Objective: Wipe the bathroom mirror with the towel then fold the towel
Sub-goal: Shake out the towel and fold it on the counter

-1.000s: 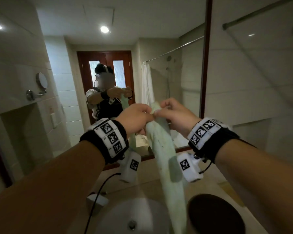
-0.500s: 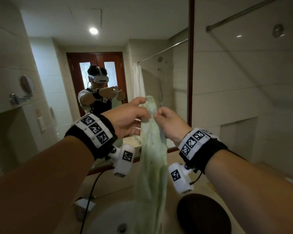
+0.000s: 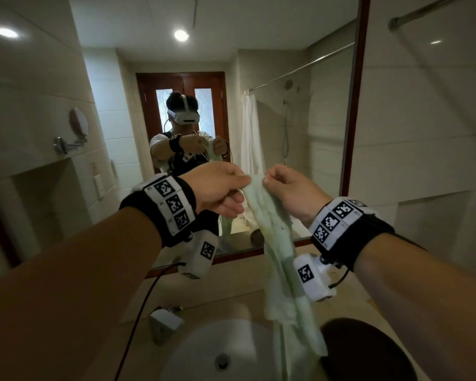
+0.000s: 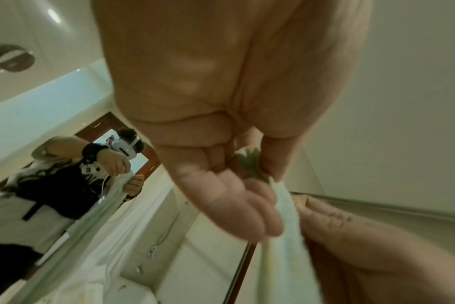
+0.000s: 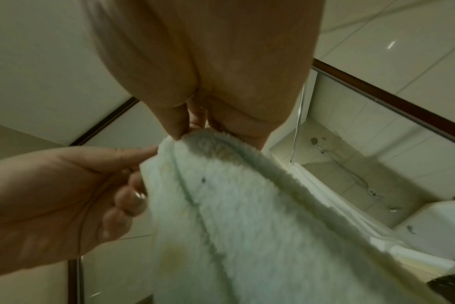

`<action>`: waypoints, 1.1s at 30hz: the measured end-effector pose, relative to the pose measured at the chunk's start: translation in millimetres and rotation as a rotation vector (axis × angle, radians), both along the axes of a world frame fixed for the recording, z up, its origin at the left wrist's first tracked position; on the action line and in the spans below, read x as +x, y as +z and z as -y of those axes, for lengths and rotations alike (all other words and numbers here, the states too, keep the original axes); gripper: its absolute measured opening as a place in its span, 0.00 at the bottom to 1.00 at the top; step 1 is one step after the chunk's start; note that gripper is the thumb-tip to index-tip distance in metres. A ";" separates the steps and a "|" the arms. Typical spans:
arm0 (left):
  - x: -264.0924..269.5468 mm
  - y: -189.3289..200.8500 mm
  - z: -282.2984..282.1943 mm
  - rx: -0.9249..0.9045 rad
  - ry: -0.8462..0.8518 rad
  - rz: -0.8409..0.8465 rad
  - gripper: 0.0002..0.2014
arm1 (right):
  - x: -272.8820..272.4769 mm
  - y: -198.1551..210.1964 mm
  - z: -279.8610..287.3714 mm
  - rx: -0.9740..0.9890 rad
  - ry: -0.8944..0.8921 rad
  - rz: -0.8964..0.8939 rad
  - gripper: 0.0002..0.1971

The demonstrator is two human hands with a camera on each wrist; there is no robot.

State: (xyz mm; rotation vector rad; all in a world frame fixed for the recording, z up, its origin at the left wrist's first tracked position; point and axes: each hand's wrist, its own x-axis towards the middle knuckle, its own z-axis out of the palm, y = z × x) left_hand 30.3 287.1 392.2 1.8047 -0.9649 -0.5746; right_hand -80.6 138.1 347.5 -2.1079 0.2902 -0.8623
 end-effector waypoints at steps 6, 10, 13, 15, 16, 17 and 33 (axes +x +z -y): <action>18.7 -2.1 -3.7 -0.130 0.036 -0.016 0.13 | 30.7 -10.4 -7.1 -0.113 -0.056 -0.110 0.10; 30.5 -2.7 -5.0 -0.143 0.070 -0.092 0.12 | 44.8 -16.2 -20.5 -0.086 -0.062 -0.136 0.13; 40.2 0.9 -11.2 -0.117 0.063 -0.115 0.07 | 54.1 -26.1 -25.3 -0.018 -0.037 -0.188 0.11; 46.6 1.5 -16.5 -0.091 0.031 -0.091 0.07 | 60.2 -32.7 -28.4 -0.049 -0.006 -0.233 0.11; 49.5 0.6 -18.8 -0.085 0.011 -0.058 0.07 | 64.4 -35.8 -30.9 -0.080 -0.014 -0.253 0.13; 52.2 -0.7 -20.8 -0.083 -0.004 -0.014 0.08 | 68.5 -38.2 -33.9 -0.116 -0.043 -0.265 0.16; 111.7 14.5 -5.6 -0.266 0.157 0.390 0.18 | 73.9 -53.4 -10.6 -0.248 -0.156 -0.477 0.09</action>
